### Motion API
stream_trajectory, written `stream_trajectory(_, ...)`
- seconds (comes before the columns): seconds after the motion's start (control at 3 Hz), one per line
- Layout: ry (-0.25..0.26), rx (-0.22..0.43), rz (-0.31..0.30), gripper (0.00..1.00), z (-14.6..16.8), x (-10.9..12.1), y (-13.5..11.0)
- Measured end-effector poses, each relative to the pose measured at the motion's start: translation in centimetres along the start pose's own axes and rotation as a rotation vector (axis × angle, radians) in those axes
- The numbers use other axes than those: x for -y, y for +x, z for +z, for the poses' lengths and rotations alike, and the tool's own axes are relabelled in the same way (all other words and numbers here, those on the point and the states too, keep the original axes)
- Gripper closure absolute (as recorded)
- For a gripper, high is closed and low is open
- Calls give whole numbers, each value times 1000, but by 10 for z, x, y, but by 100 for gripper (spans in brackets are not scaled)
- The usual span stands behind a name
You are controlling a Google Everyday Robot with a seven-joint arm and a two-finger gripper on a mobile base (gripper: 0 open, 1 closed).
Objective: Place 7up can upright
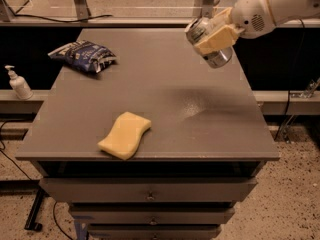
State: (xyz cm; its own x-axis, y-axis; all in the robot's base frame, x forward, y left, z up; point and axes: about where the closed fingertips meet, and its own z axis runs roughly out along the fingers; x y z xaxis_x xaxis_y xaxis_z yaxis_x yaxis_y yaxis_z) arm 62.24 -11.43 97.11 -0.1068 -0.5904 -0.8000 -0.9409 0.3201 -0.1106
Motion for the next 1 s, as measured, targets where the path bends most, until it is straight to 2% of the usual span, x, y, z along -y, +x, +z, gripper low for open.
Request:
stream_trajectory(0.33,-75,207,-8,100,-7,-1,13)
stream_trajectory(1.0,-156,542,30,100,-15,-6,49)
